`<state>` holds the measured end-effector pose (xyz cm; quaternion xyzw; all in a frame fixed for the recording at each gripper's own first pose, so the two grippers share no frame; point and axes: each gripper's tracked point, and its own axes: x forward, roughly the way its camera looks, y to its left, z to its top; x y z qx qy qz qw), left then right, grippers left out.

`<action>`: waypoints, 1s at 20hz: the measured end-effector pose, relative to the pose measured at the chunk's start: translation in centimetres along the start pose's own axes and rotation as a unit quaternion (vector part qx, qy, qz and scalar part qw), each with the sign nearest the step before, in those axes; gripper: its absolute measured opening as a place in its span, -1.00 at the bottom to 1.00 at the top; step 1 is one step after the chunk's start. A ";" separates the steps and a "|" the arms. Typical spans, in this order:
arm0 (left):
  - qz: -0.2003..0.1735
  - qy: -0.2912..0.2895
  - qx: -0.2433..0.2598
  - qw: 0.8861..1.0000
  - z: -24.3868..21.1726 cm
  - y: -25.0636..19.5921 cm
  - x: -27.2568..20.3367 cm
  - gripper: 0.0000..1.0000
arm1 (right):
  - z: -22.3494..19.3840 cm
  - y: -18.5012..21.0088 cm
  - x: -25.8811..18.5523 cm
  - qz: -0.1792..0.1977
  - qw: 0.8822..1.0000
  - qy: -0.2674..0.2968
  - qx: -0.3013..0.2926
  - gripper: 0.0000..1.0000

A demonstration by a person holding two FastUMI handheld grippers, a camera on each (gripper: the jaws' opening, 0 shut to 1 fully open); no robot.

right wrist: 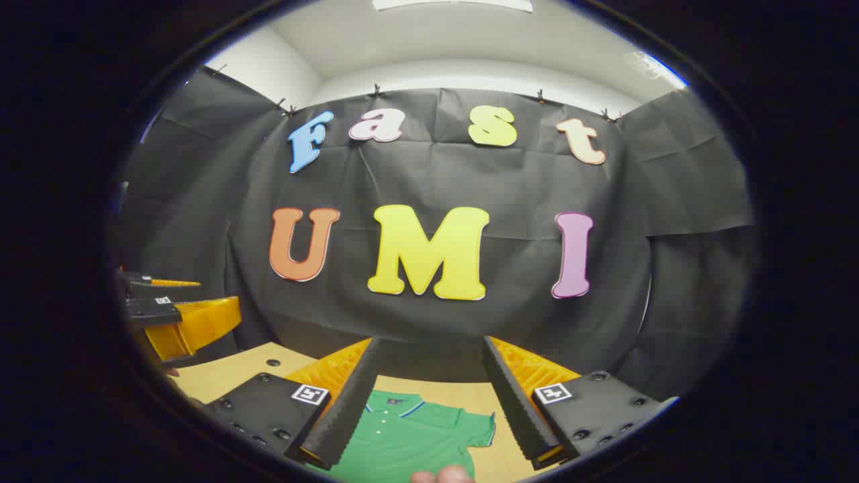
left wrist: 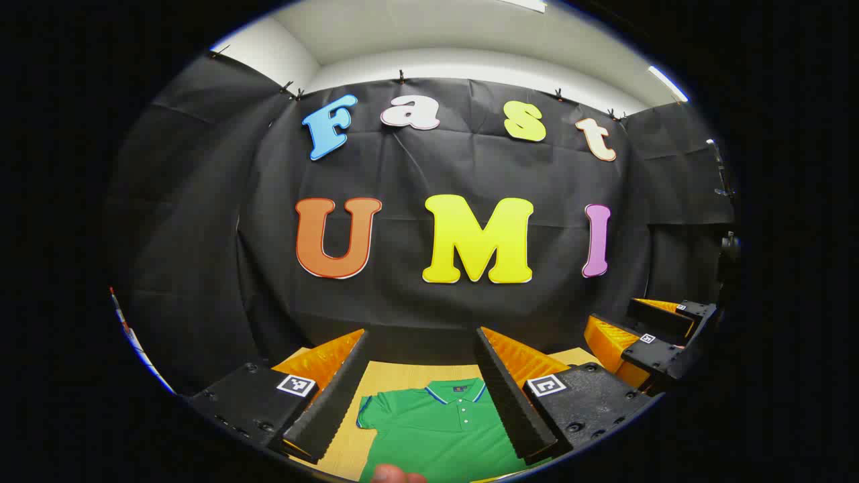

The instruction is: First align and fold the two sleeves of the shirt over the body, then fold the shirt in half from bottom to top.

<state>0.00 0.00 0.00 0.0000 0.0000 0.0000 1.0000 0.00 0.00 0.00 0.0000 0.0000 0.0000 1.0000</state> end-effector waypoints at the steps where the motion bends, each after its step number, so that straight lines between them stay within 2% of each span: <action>1: 0.000 0.002 -0.003 1.000 -0.2 -0.1 0.0 0.96 | -0.1 -0.1 0.0 0.000 1.000 0.000 -0.002 0.86; 4: 0.000 0.009 -0.004 1.000 -0.7 -0.5 0.2 0.96 | -0.5 0.4 -0.2 0.013 1.000 0.008 0.002 0.90; 10: -0.008 0.011 0.001 1.000 -1.2 -1.6 0.5 0.96 | 0.5 0.0 -0.7 0.012 1.000 -0.002 0.004 0.86; 13: -0.006 0.008 0.003 1.000 -1.2 -1.8 0.7 1.00 | -0.1 -0.4 -0.6 0.008 1.000 0.009 0.008 0.90; 20: 0.009 0.030 -0.006 0.999 -3.4 -1.6 0.4 0.96 | -1.5 -1.7 -0.5 0.001 0.999 0.036 0.013 0.86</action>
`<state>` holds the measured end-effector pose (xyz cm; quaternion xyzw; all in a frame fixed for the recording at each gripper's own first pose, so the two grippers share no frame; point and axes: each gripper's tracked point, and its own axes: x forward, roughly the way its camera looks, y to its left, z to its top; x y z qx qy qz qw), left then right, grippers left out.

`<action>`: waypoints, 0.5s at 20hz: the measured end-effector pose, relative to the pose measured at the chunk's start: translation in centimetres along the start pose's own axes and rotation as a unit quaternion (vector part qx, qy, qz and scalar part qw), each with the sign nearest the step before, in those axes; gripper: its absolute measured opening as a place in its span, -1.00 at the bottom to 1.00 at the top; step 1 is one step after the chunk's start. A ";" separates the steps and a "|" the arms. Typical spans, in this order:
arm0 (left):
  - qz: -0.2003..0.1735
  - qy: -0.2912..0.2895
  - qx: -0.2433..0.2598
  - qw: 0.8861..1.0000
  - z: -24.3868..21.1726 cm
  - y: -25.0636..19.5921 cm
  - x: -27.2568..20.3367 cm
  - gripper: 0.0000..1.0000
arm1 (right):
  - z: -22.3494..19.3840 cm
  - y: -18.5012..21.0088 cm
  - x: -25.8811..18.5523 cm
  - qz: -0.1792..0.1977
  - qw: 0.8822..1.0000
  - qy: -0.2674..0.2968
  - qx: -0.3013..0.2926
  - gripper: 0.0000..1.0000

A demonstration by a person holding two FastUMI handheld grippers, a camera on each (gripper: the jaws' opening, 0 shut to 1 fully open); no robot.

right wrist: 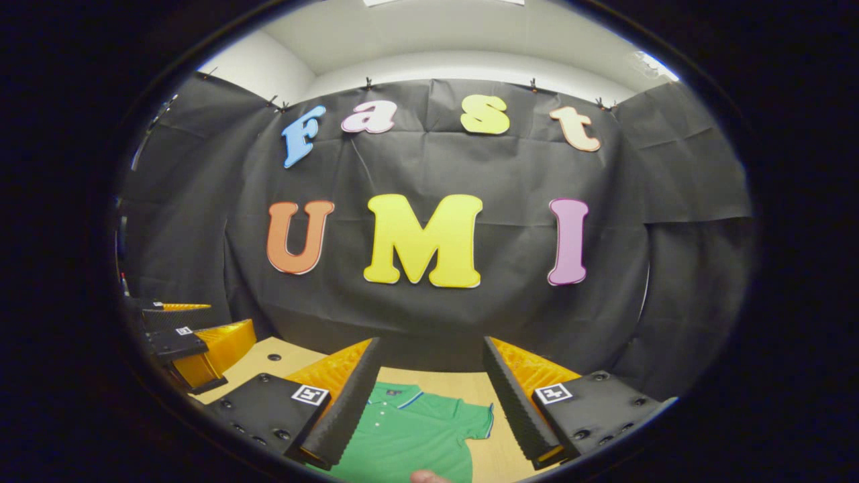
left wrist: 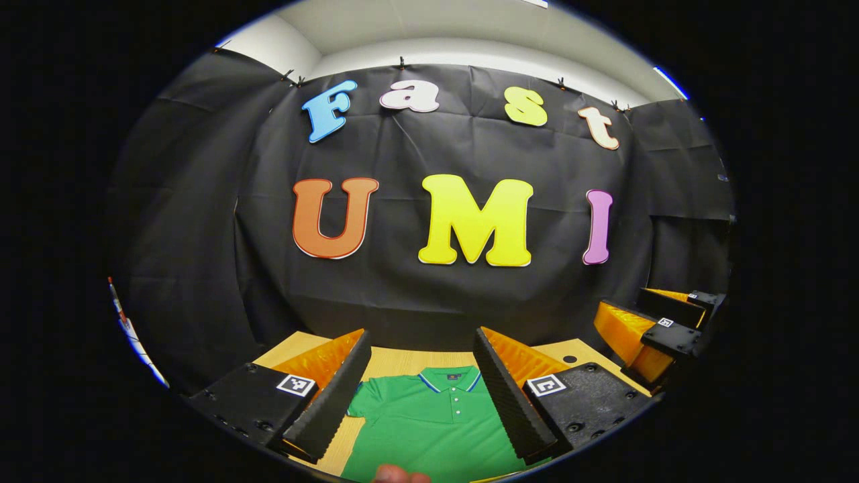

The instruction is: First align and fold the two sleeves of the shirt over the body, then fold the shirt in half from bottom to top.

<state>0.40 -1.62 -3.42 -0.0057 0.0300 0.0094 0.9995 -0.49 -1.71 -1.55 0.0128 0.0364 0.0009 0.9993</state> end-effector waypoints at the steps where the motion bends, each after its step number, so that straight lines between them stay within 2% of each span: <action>1: 0.001 0.003 -0.003 1.000 -0.1 -0.1 0.0 0.96 | -0.3 -0.4 0.0 0.000 1.000 0.007 0.000 0.88; 3: 0.001 0.007 -0.006 1.000 -0.7 -0.2 0.1 0.96 | -1.0 -0.7 0.0 0.009 1.000 0.018 -0.002 0.91; 5: -0.003 0.007 0.003 1.000 -1.1 -0.5 0.2 0.96 | -2.3 -1.3 0.0 0.019 0.999 0.039 -0.005 0.86; 6: -0.001 0.010 0.011 1.000 -1.3 -0.4 0.2 0.96 | -3.5 -1.6 0.2 0.022 0.998 0.057 -0.005 0.91; 10: -0.014 0.033 0.008 0.999 -3.0 -1.6 0.3 0.97 | -7.3 -3.1 0.7 0.037 0.992 0.120 0.022 0.87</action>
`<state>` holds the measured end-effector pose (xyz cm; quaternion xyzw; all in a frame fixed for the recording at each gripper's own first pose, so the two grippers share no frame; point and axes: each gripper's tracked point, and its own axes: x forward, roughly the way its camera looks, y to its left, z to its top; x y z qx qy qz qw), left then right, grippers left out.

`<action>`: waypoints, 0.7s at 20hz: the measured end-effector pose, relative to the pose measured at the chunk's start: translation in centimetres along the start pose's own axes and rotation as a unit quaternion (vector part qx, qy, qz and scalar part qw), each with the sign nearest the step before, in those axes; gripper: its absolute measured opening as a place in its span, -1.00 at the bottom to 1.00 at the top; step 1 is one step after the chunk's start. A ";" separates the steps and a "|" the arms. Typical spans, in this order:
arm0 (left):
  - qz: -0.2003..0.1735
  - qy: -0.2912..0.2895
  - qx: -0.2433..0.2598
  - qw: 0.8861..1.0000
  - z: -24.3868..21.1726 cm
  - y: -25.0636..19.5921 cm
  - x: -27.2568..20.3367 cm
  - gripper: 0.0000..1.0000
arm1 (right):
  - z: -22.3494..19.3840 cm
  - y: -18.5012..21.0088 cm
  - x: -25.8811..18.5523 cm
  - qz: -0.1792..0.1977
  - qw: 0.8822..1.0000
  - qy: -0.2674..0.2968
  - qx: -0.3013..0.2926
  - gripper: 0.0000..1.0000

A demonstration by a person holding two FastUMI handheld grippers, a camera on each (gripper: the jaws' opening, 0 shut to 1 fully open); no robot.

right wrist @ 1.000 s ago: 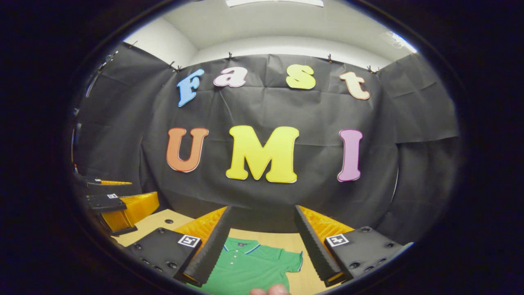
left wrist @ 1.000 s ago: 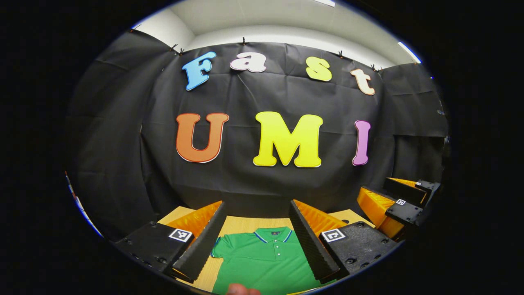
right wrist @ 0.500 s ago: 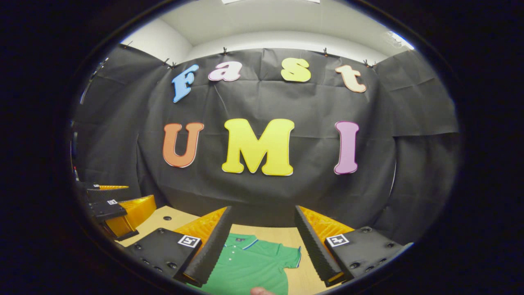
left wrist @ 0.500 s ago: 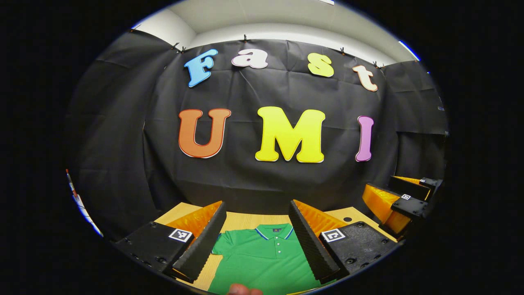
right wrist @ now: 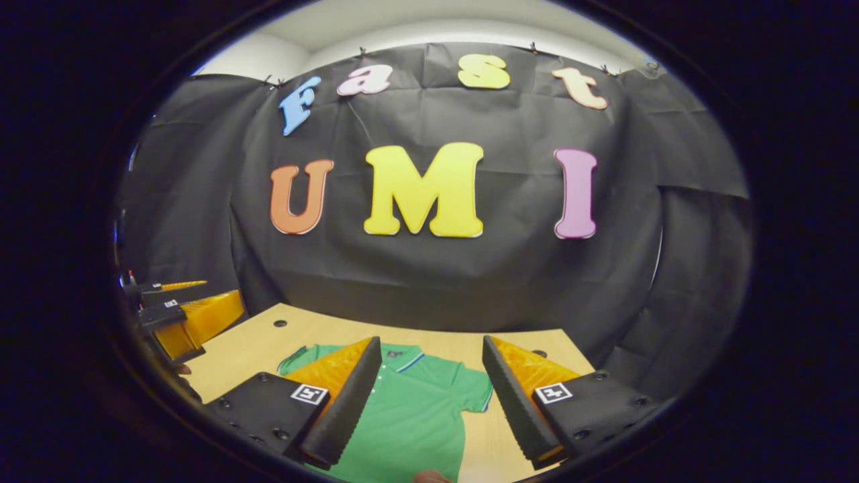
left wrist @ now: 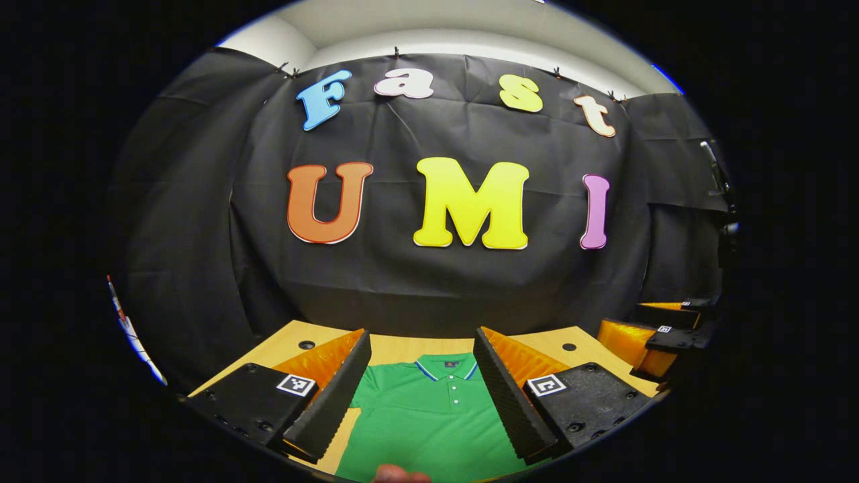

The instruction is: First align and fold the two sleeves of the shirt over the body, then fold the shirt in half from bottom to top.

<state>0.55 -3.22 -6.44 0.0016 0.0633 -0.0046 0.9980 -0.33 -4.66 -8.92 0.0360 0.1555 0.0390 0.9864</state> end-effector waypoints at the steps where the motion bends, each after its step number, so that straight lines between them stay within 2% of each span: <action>1: -0.002 0.006 0.004 1.000 -0.4 -0.2 0.0 0.97 | -1.1 -0.6 0.6 0.005 1.000 0.021 0.013 0.91; 4: -0.009 0.030 0.010 0.999 -2.1 -1.0 0.2 0.97 | -4.6 -3.5 2.7 0.012 0.995 0.086 0.046 0.87; 5: -0.010 0.040 0.010 0.999 -2.7 -1.3 0.1 0.97 | -5.8 -4.7 3.6 0.014 0.992 0.109 0.062 0.92; 7: -0.010 0.052 0.011 0.999 -3.3 -1.6 0.1 0.97 | -8.7 -7.4 5.5 0.010 0.982 0.161 0.098 0.87; 9: 0.000 0.055 0.019 0.998 -3.3 -1.3 0.5 0.98 | -11.5 -9.8 7.4 0.012 0.969 0.208 0.134 0.95; 10: 0.006 0.059 0.022 0.998 -3.6 -1.2 0.7 0.98 | -12.9 -10.6 8.7 0.018 0.960 0.232 0.155 0.84; 11: 0.010 0.063 0.023 0.998 -3.8 -1.1 1.0 0.98 | -14.0 -11.2 9.8 0.024 0.952 0.252 0.174 0.84; 14: 0.023 0.078 0.014 0.997 -4.7 -1.0 1.5 0.98 | -16.1 -12.5 13.8 0.026 0.932 0.285 0.221 0.95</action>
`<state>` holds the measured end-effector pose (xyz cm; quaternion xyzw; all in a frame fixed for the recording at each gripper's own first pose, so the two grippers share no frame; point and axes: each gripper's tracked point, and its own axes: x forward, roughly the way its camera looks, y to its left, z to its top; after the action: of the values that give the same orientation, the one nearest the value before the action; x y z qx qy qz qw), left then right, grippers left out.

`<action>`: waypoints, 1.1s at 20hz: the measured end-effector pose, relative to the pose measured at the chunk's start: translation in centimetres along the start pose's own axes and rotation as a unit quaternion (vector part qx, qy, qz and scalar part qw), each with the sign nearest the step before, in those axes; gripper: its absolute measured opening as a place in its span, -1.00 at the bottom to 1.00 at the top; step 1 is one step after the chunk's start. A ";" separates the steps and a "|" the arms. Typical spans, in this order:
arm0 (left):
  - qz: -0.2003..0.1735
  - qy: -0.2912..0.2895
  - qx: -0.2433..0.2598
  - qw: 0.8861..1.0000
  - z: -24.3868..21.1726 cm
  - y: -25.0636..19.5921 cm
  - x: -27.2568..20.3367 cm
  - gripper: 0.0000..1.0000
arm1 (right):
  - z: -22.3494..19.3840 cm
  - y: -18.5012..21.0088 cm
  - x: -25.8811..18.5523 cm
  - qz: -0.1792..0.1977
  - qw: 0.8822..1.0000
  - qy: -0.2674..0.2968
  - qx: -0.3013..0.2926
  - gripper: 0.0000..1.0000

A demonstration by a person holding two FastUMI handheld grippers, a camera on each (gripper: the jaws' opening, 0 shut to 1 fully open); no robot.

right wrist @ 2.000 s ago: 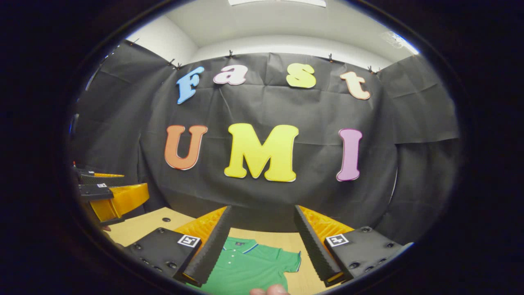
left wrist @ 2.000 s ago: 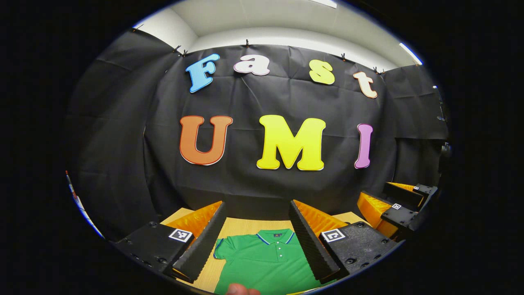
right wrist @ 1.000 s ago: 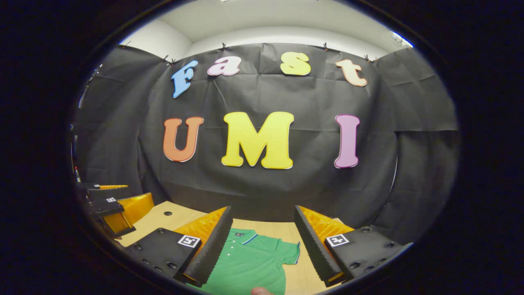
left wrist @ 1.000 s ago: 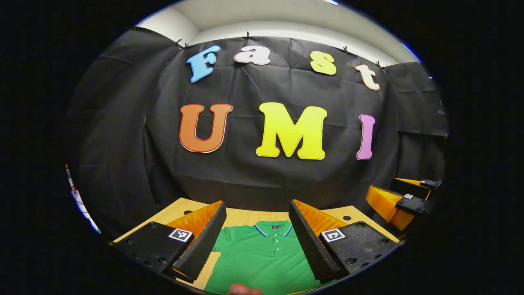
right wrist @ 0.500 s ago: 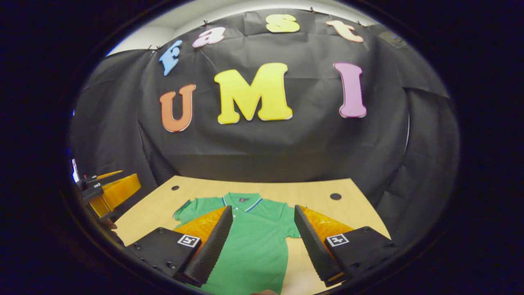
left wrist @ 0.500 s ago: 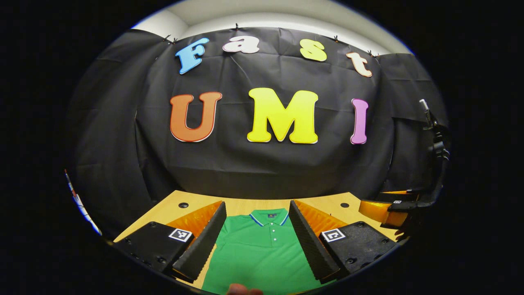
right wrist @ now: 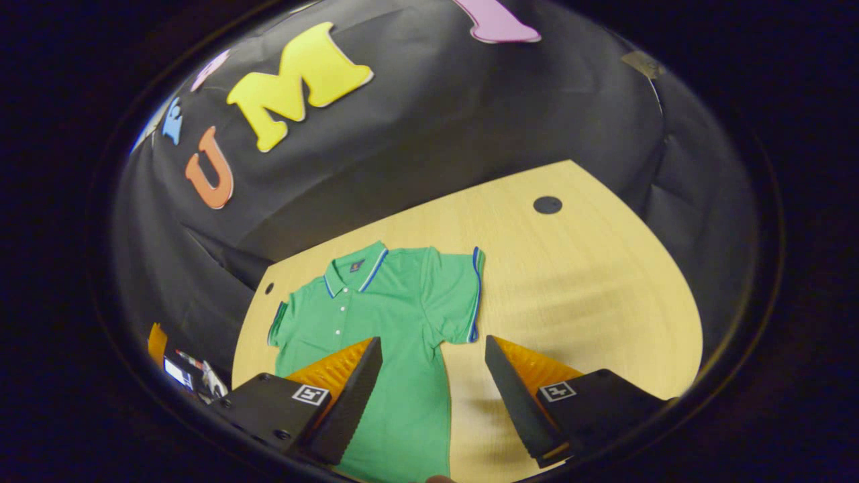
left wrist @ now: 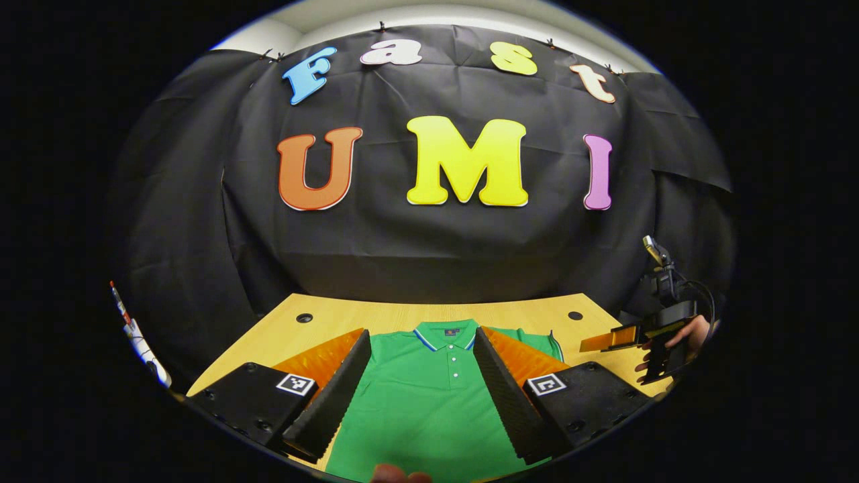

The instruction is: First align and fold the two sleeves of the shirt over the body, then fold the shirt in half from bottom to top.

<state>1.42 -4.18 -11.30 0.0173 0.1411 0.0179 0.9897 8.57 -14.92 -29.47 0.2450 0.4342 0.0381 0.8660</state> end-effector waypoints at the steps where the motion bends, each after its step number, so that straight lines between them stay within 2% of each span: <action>1: 0.002 0.006 -0.005 1.000 -0.3 -0.1 0.1 0.98 | 0.4 -0.5 1.4 0.000 1.000 0.005 0.007 0.94; 8: 0.016 0.045 -0.024 0.999 -2.3 -0.7 1.0 0.98 | 2.0 -2.4 9.3 -0.004 0.999 0.024 0.034 0.92; 10: 0.020 0.052 -0.022 0.998 -2.7 -0.7 1.1 0.98 | 1.9 -2.7 10.5 -0.008 0.999 0.025 0.031 0.73; 11: 0.022 0.058 -0.022 0.998 -3.1 -0.8 1.2 0.98 | 1.9 -2.5 11.0 -0.008 0.999 0.027 0.026 0.88; 13: 0.024 0.067 -0.026 0.997 -3.5 -1.0 1.4 0.98 | 1.9 -2.4 11.8 -0.008 0.999 0.029 0.023 0.88; 14: 0.023 0.068 -0.025 0.997 -3.4 -1.1 1.4 0.98 | 2.2 -2.4 12.1 -0.009 0.999 0.027 0.024 0.75; 15: 0.023 0.067 -0.023 0.997 -3.4 -1.2 1.5 0.98 | 2.3 -2.6 12.2 -0.011 0.999 0.022 0.019 0.82; 16: 0.023 0.067 -0.020 0.997 -3.5 -1.2 1.6 0.98 | 2.6 -2.7 12.7 -0.014 1.000 0.021 0.010 0.62; 17: 0.024 0.067 -0.019 0.997 -3.5 -1.1 1.6 0.98 | 2.5 -2.8 12.9 -0.018 1.000 0.022 0.000 0.79; 18: 0.024 0.068 -0.019 0.997 -3.6 -1.1 1.7 0.98 | 2.5 -2.9 13.3 -0.026 0.999 0.022 -0.014 0.62; 21: 0.032 0.075 -0.026 0.996 -4.1 -0.9 1.5 0.98 | 2.7 -4.0 13.7 -0.059 0.996 0.018 -0.061 -0.34; 22: 0.034 0.076 -0.028 0.996 -4.1 -0.9 1.4 0.98 | 3.0 -4.3 13.6 -0.064 0.996 0.014 -0.066 -0.48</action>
<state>1.65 -4.91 -15.68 -0.0072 0.2149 0.0564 0.9750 18.67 -16.08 -39.97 0.1582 0.4573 0.0147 0.8750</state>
